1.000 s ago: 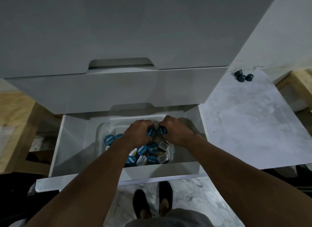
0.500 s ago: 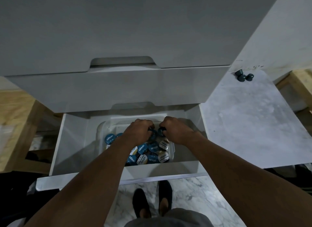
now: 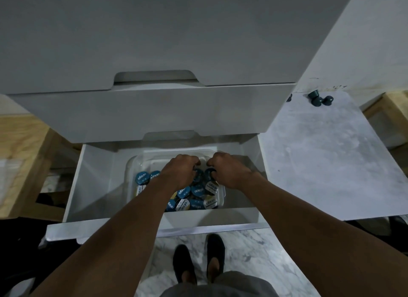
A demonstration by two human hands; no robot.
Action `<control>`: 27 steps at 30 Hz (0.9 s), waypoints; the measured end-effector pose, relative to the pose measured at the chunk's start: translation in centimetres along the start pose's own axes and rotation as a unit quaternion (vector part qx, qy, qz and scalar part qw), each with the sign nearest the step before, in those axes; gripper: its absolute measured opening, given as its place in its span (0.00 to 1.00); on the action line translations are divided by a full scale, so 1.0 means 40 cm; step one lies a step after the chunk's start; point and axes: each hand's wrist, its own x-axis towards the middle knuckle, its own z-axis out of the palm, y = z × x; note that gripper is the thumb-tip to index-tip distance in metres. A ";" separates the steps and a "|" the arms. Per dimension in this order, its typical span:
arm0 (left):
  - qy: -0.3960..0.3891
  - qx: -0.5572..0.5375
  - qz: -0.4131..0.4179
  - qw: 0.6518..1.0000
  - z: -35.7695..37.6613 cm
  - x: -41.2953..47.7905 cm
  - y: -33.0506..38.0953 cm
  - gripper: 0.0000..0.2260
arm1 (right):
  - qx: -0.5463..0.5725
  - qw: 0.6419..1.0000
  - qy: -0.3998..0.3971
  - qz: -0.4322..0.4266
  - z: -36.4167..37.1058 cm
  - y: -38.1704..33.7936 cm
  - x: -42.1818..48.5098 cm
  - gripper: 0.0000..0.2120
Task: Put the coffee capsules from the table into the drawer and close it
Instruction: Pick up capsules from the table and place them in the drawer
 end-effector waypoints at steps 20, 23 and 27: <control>0.281 0.140 0.204 0.927 -0.123 -0.251 0.145 0.12 | -0.014 0.943 0.274 0.189 -0.094 -0.098 -0.316 0.18; 0.294 0.137 0.245 0.914 -0.116 -0.281 0.213 0.12 | -0.026 0.934 0.282 0.216 -0.106 -0.086 -0.399 0.18; 0.309 0.138 0.293 0.894 -0.110 -0.303 0.311 0.13 | -0.024 0.920 0.298 0.252 -0.130 -0.047 -0.482 0.18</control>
